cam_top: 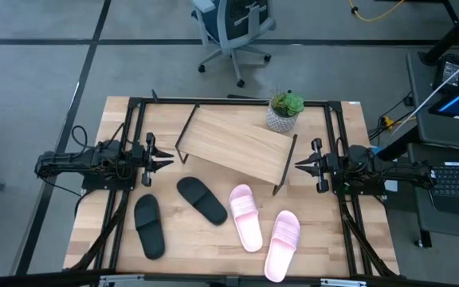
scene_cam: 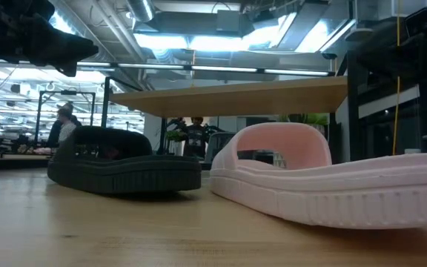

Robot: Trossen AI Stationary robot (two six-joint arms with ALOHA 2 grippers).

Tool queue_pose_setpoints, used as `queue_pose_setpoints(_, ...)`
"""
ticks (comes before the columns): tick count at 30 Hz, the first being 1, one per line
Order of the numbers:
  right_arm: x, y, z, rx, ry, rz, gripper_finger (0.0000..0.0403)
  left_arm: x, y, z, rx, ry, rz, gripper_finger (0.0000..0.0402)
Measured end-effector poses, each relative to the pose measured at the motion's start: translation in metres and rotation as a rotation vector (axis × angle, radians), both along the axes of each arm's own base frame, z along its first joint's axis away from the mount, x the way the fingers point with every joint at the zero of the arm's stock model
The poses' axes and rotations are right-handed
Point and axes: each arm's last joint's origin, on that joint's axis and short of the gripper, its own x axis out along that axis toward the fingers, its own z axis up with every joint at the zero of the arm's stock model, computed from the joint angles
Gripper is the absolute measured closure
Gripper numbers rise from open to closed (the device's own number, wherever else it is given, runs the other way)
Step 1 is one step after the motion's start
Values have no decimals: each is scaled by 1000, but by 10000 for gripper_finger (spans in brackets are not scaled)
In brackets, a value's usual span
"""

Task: Pick and place slides into the shelf
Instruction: Put the right pink slide on the shelf

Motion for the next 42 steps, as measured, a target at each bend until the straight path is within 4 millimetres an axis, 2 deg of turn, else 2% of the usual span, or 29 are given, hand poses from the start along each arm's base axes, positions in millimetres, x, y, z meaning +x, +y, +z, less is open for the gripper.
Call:
queue_pose_setpoints(23, 0, 0, -3, -19, 26, -2, 363, 0, 0, 0, -26, -5, 0, 324)
queue_pose_setpoints(33, 0, 0, -2, 126, 34, 16, 363, 0, 0, 3, -24, -38, -1, 324)
queue_pose_setpoints(42, 0, 0, 0, 88, 8, 16, 363, 0, 0, 6, -23, -67, -1, 324)
